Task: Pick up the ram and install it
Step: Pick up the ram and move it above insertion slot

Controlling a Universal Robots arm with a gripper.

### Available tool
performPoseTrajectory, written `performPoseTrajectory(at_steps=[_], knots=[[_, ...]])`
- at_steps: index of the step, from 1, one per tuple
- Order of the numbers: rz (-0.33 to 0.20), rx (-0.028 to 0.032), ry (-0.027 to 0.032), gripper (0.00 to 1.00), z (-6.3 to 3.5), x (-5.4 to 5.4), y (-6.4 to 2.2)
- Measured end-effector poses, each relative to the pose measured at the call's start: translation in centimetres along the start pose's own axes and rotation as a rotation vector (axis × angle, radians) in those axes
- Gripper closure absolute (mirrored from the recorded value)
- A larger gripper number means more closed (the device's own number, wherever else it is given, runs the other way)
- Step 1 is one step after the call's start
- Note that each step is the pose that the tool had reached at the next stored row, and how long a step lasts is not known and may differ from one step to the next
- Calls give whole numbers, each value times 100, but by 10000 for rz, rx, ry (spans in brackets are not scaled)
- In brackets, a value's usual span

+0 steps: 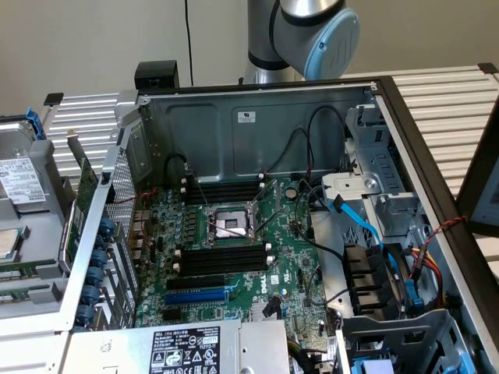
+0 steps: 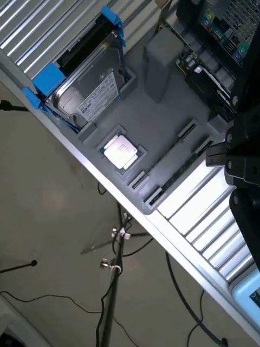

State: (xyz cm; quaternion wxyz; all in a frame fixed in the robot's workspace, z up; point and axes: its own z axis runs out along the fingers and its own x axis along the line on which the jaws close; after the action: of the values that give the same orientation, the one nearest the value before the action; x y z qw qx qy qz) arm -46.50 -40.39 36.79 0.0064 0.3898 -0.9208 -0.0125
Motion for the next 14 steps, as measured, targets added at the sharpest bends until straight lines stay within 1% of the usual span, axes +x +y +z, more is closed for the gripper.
performPoseTrajectory(at_steps=[9, 14], knots=[[-1634, 4, 45, 89, 0, 0, 0], [-2551, 16, 63, 89, 0, 0, 0]])
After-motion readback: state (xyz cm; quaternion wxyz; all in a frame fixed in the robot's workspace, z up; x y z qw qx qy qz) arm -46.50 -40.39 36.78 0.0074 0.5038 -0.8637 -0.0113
